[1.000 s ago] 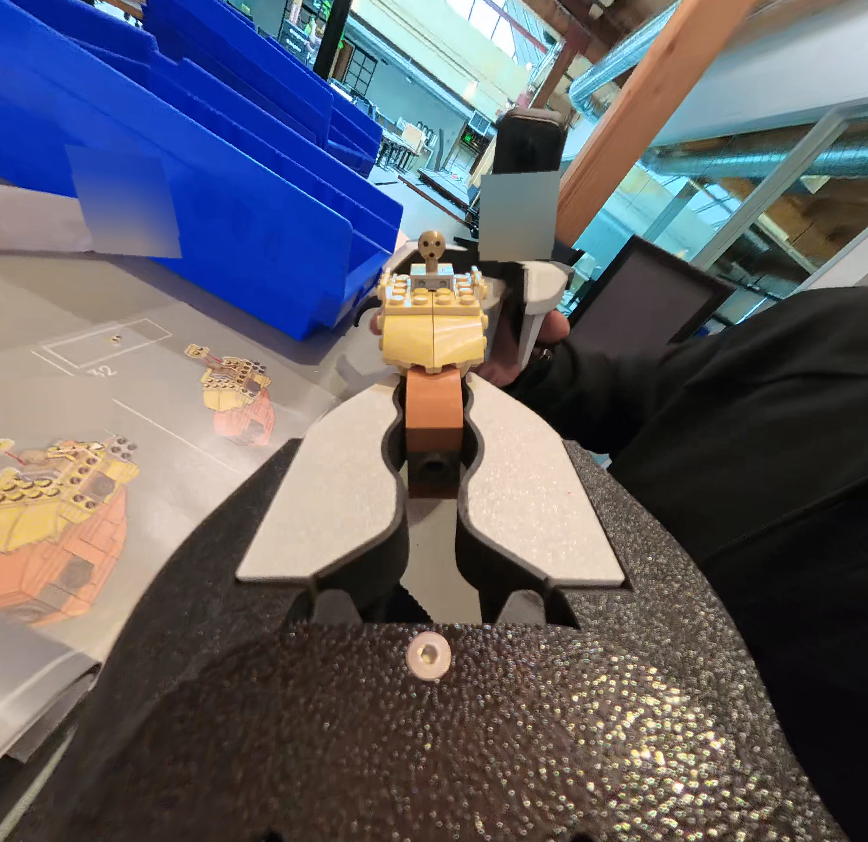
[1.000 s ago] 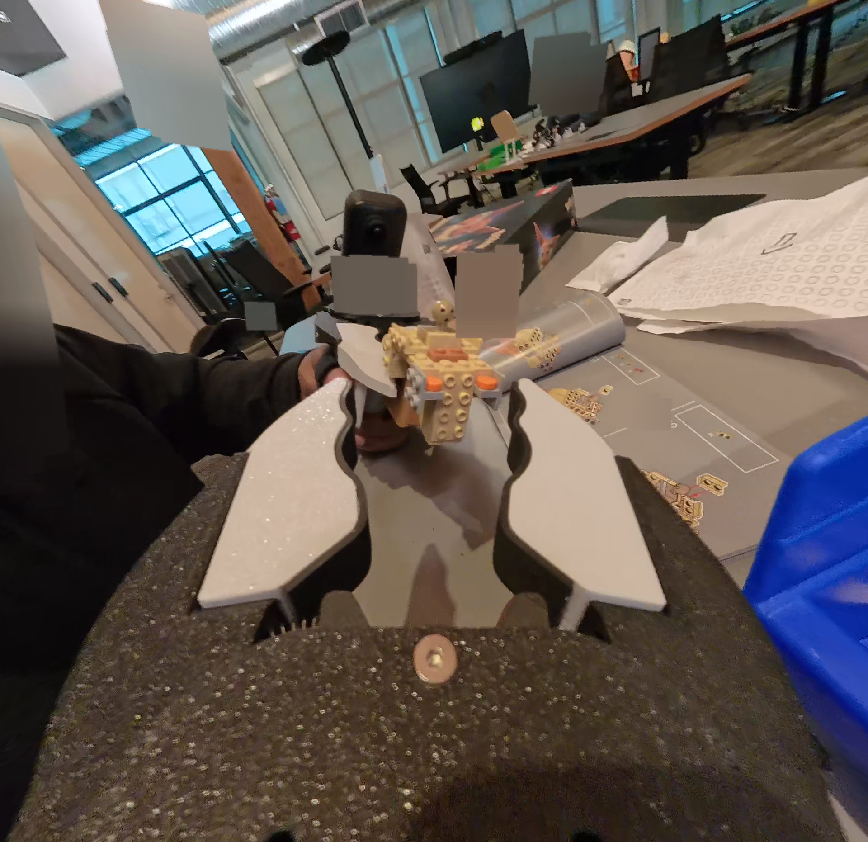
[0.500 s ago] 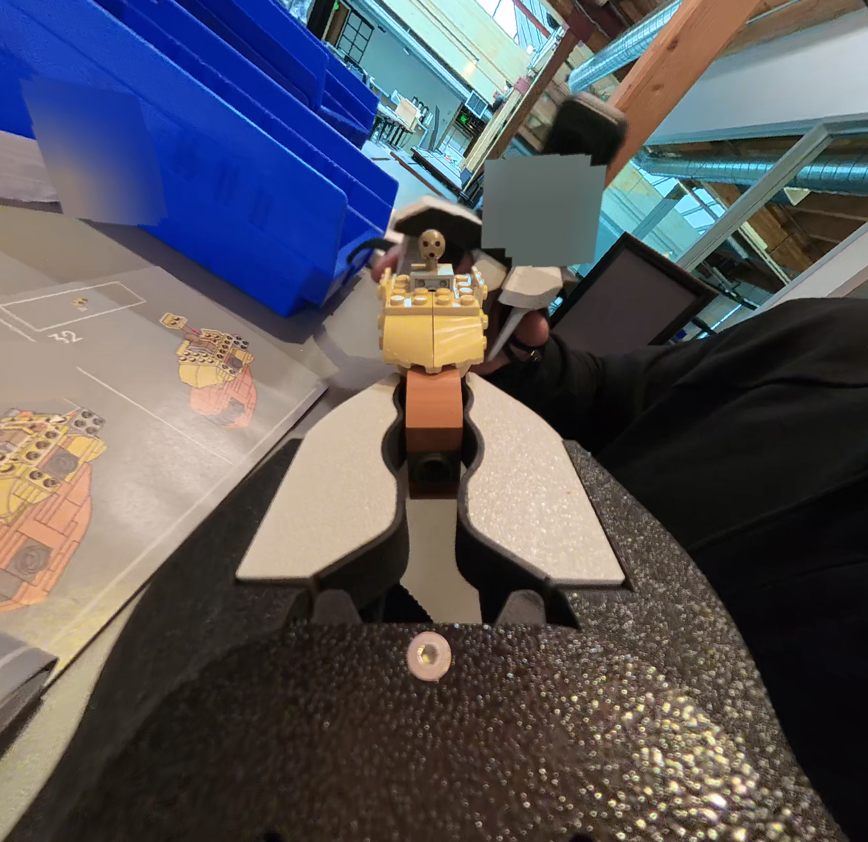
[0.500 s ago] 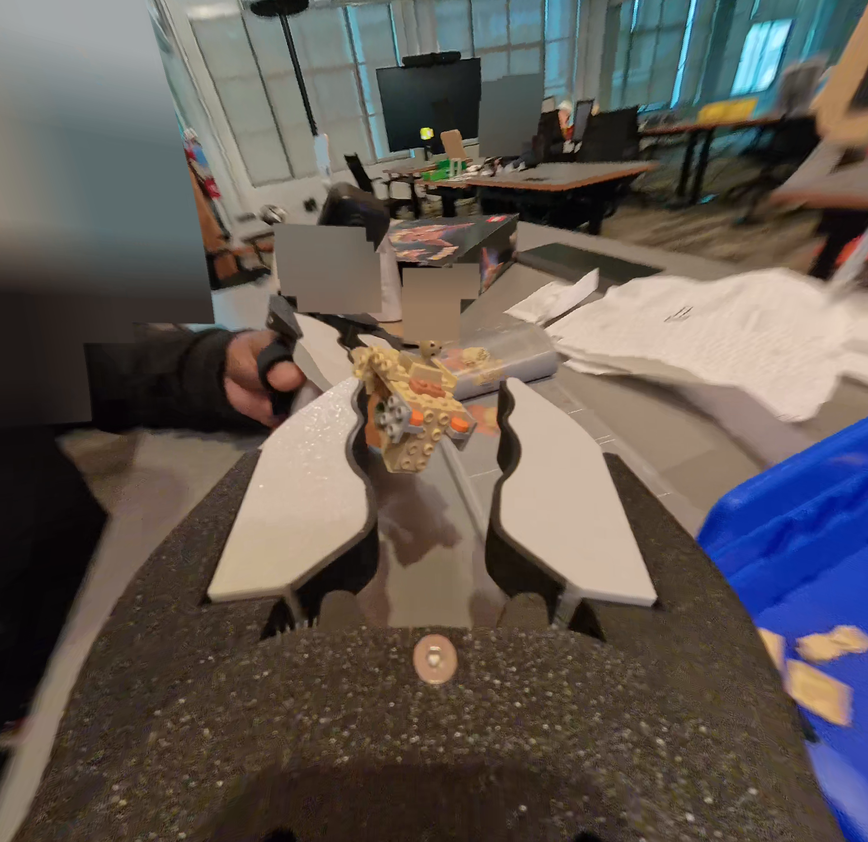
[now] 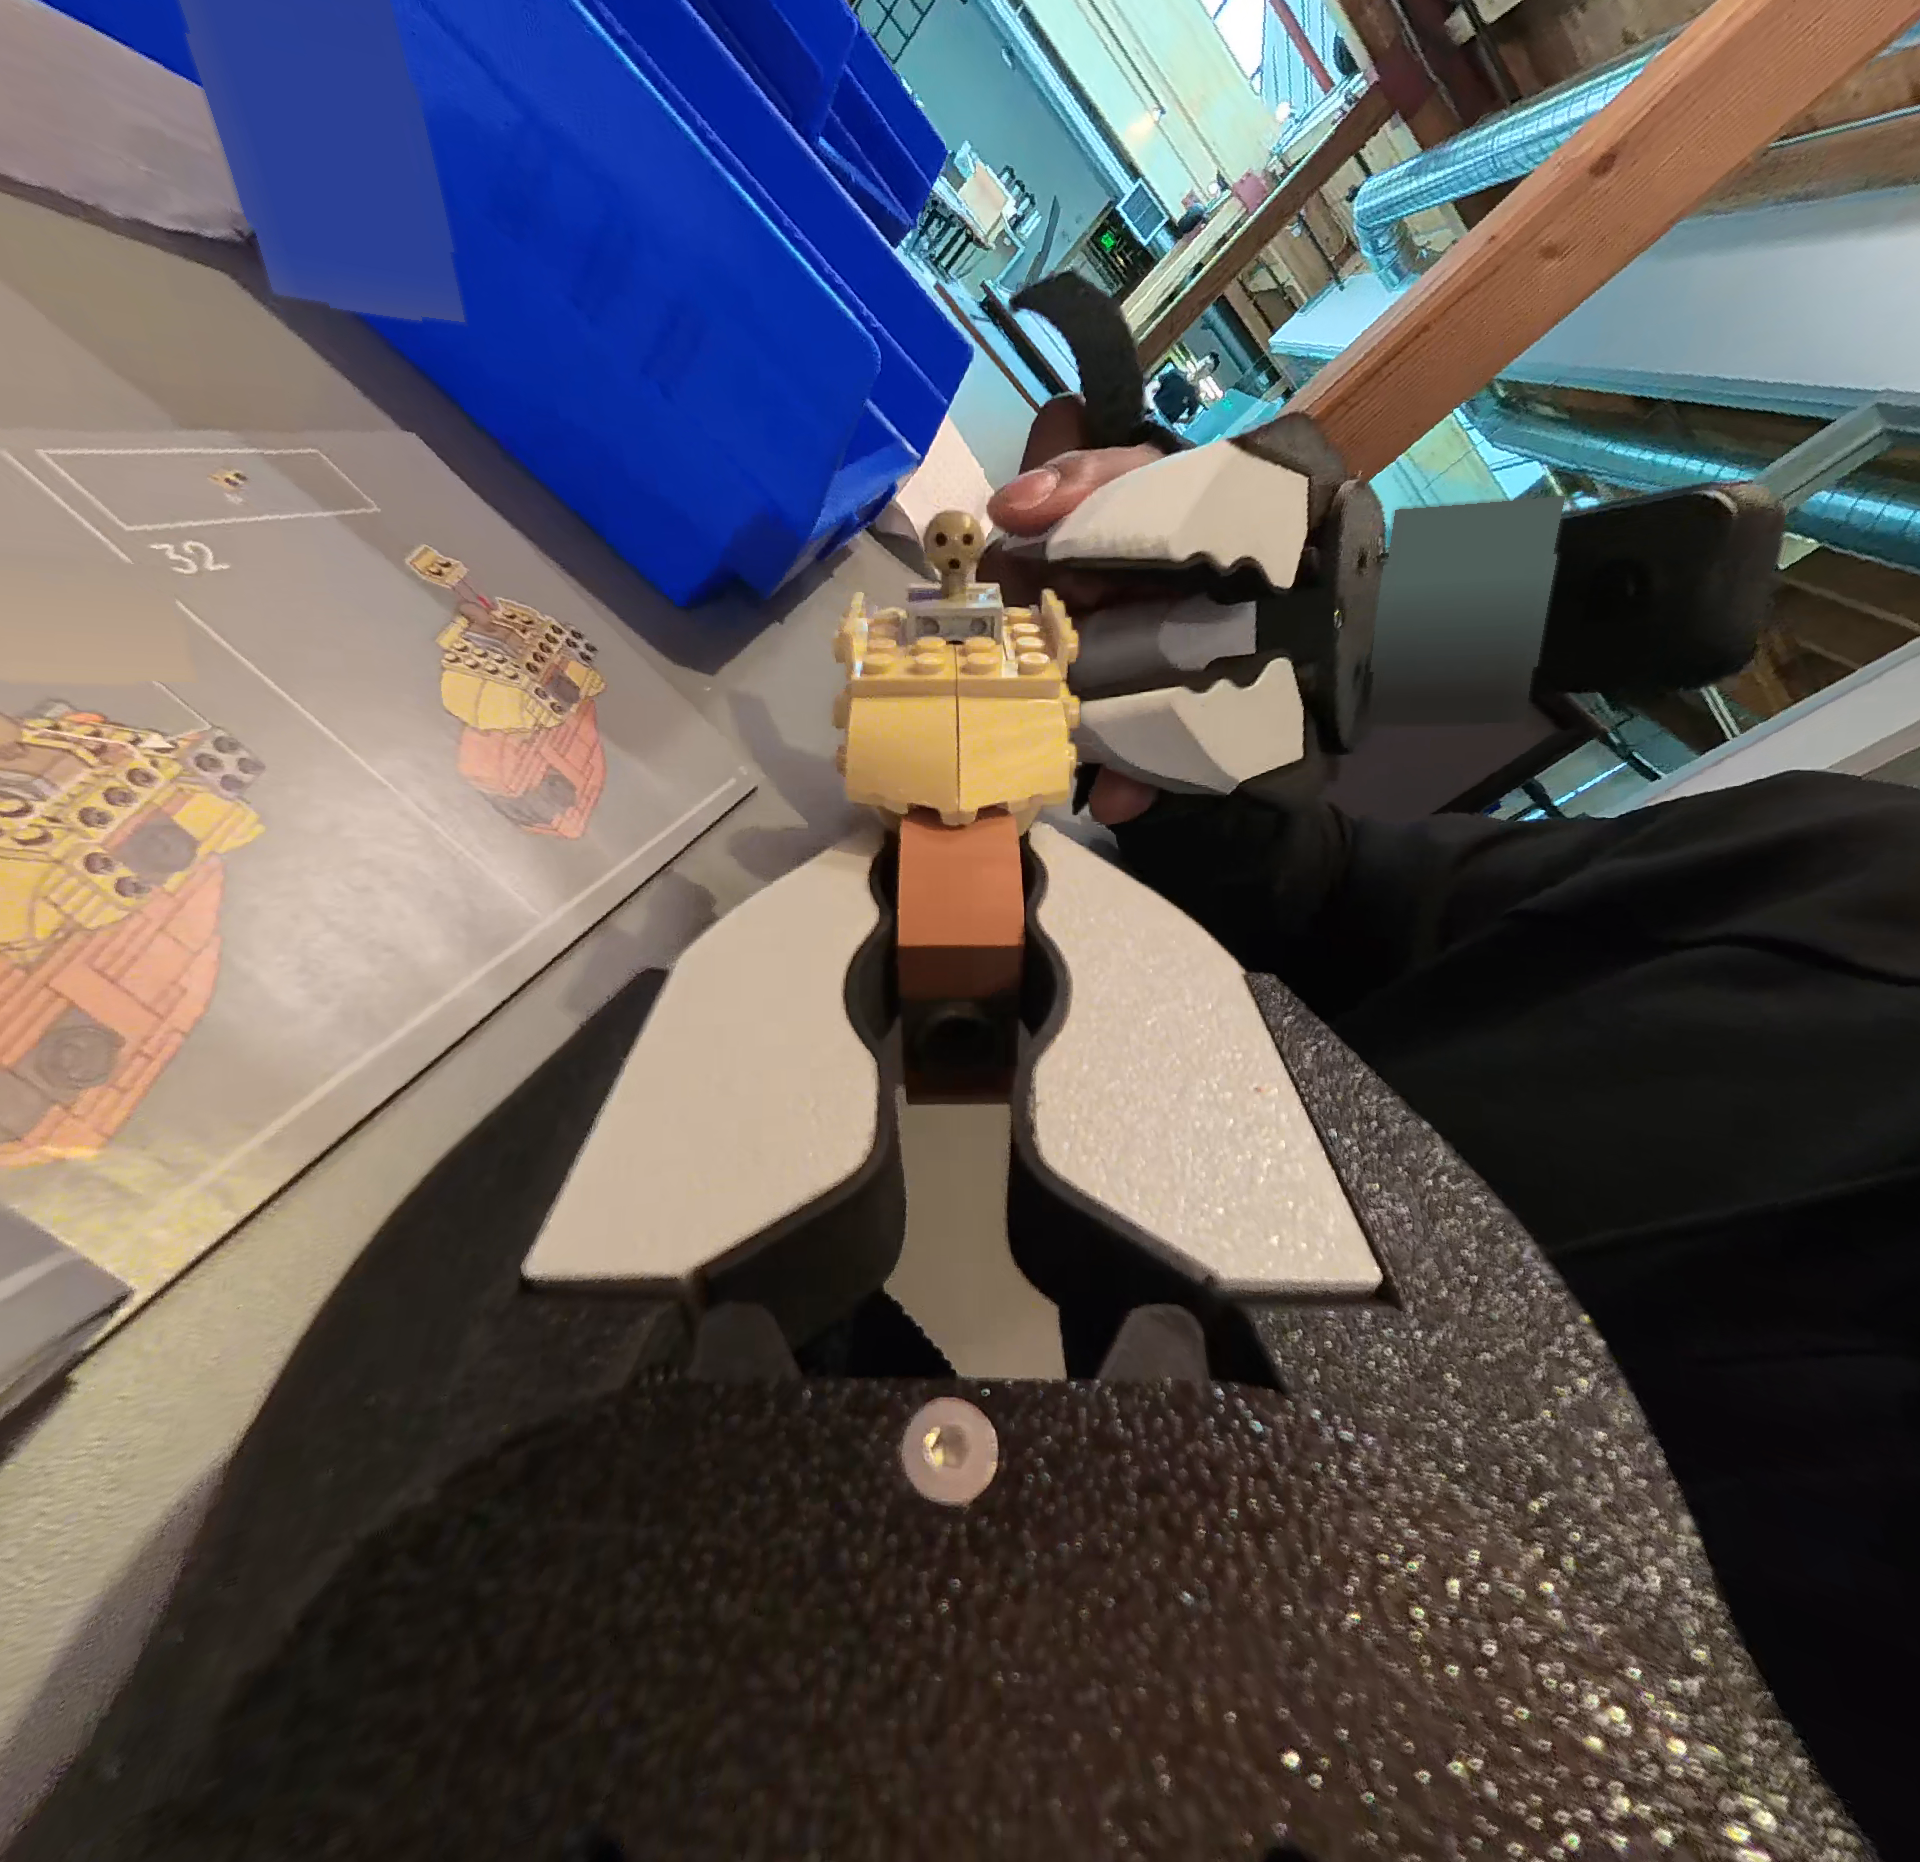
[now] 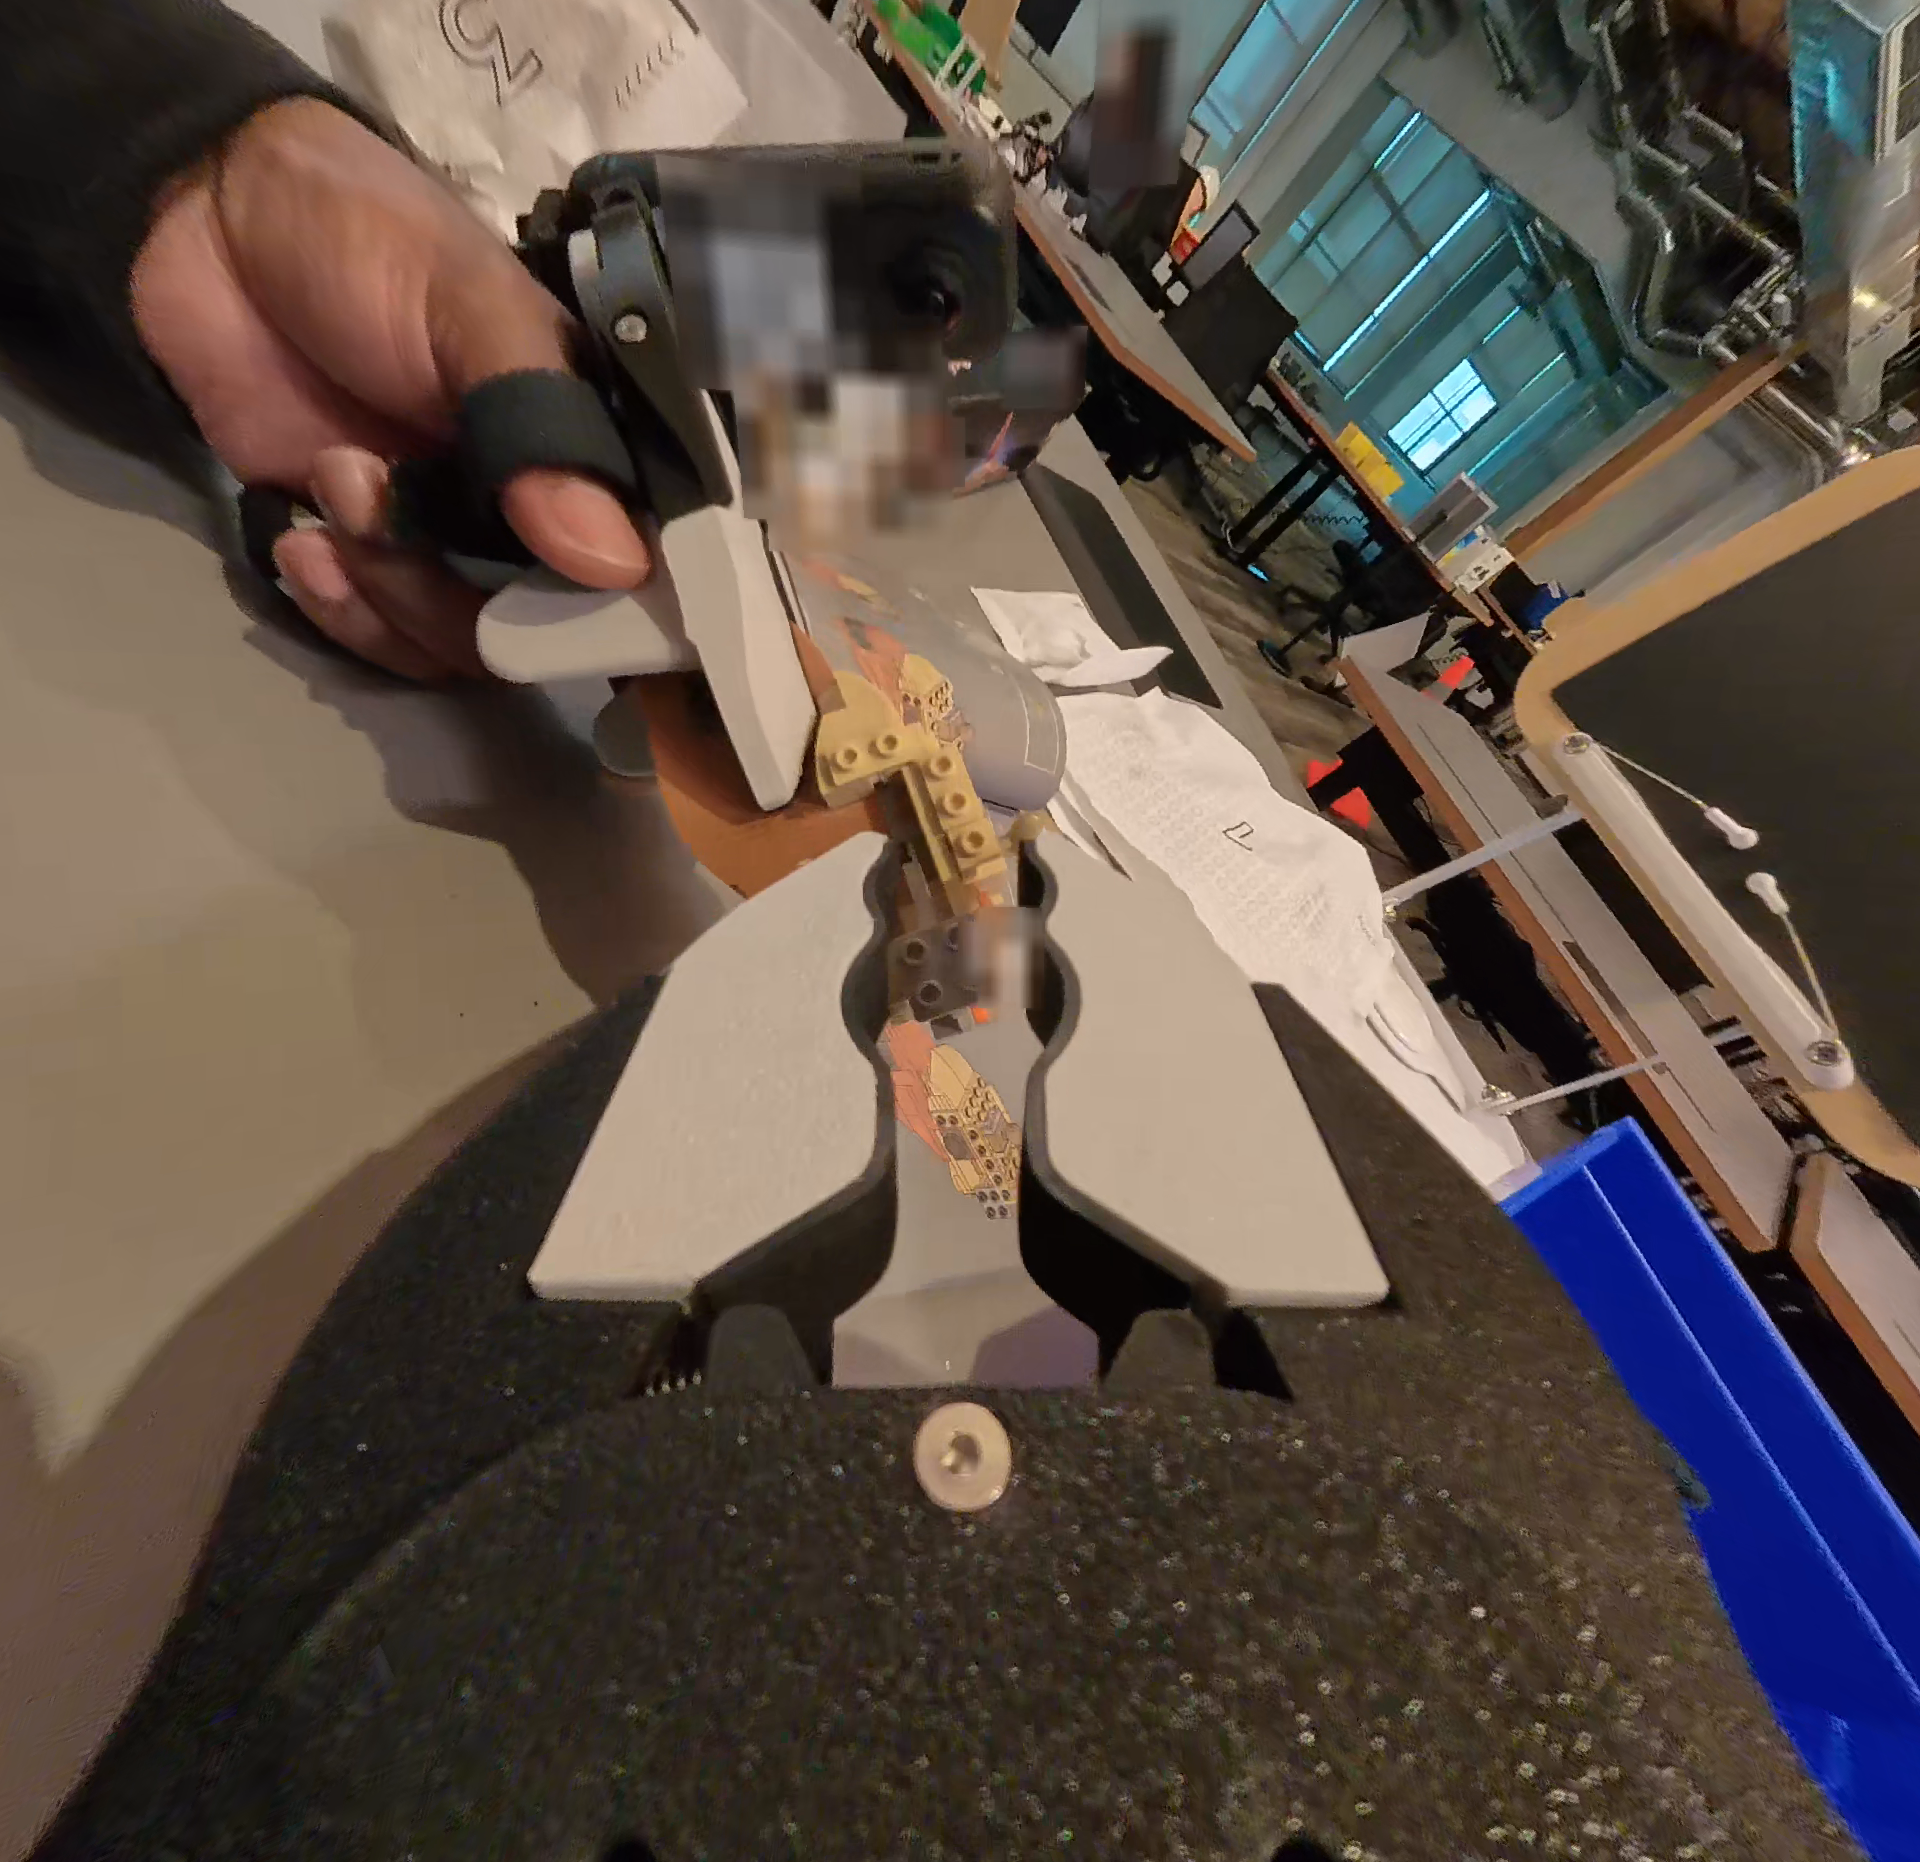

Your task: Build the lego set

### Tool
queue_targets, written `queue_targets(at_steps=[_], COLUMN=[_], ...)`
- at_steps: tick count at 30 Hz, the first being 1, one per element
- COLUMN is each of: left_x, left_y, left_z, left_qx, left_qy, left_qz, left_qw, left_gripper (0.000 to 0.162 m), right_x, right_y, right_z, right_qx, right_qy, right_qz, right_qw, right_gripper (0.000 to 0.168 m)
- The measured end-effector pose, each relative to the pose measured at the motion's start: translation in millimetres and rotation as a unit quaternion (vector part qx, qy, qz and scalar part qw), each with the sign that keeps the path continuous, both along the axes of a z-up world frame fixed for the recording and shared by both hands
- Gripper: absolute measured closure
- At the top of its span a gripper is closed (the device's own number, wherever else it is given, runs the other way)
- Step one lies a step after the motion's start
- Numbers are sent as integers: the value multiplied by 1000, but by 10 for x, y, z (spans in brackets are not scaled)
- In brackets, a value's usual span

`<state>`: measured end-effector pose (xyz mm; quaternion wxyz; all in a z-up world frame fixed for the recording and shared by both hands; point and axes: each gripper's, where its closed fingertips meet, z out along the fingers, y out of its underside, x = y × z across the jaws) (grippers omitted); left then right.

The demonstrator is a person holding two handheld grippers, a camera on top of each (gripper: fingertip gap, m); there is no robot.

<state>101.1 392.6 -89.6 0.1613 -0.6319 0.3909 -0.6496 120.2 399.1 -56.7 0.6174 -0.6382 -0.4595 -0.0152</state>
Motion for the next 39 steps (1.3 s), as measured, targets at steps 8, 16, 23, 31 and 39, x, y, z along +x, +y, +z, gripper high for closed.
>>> queue_targets(at_steps=[8,16,23,31,39], left_x=[3,2,-3,-8,-11], left_y=[-30,-45,-67,-126,-145], left_z=[-21,-31,-58,-81,-84], left_qx=[-4,-17,-20,-15,-12], left_qy=[6,9,18,26,27], left_qz=[-8,-15,-22,-39,-44], left_qw=[1000,1000,999,999,999], left_gripper=[144,144,144,144,144], right_x=[-11,-6,-5,-10,-11], right_y=[29,40,22,-40,-62], right_z=[-55,-80,-118,-142,-152], right_qx=[3,10,-7,-33,-49], right_qy=[-35,-59,-71,-68,-64], right_qz=[-6,-5,6,29,33], right_qw=[999,998,997,997,996], right_gripper=[153,155,156,157,157])
